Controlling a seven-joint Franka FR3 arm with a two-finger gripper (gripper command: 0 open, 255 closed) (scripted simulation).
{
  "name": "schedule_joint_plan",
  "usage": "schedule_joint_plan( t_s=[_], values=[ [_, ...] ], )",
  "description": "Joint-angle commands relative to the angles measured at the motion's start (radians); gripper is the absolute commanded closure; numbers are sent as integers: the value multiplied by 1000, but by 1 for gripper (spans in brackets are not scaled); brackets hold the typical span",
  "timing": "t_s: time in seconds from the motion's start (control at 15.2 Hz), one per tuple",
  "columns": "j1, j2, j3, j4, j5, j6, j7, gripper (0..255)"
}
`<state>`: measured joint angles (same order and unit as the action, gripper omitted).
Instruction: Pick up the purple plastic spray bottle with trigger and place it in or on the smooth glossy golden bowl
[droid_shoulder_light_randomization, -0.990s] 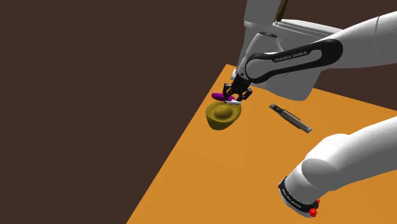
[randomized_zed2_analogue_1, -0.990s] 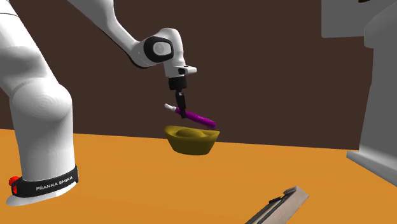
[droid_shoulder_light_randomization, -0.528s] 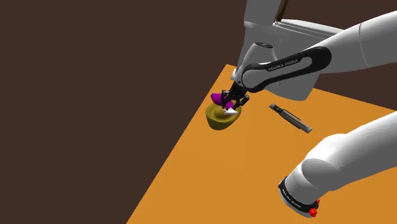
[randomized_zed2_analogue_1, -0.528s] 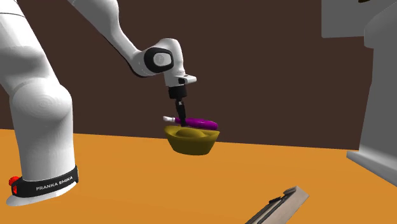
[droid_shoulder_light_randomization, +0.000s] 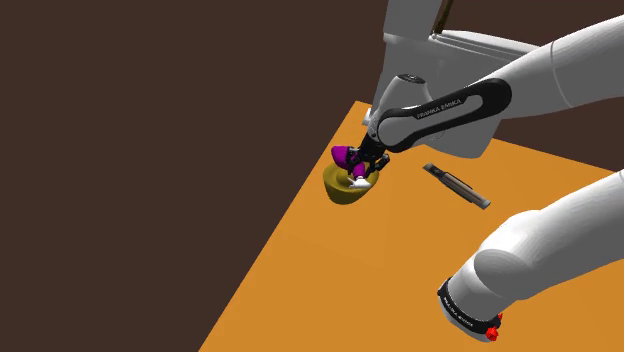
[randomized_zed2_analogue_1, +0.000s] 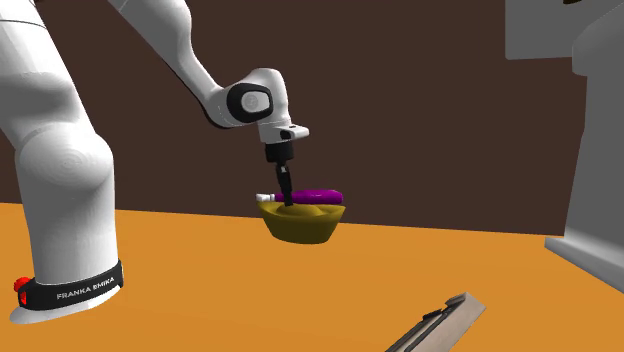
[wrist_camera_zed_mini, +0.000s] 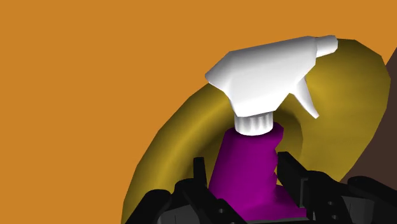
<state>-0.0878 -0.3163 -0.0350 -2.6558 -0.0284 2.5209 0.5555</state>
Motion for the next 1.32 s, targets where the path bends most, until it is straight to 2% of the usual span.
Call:
schedule_joint_plan(
  t_s=[0.0, 0.13, 0.2, 0.53, 0.79, 1.25],
  values=[
    [0, 0, 0, 0, 0, 1, 0, 255],
    [0, 0, 0, 0, 0, 1, 0, 255],
    [0, 0, 0, 0, 0, 1, 0, 0],
    [0, 0, 0, 0, 0, 1, 0, 0],
    [0, -114, 3, 40, 0, -153, 0, 0],
    [0, -114, 3, 40, 0, -153, 0, 0]
  ],
)
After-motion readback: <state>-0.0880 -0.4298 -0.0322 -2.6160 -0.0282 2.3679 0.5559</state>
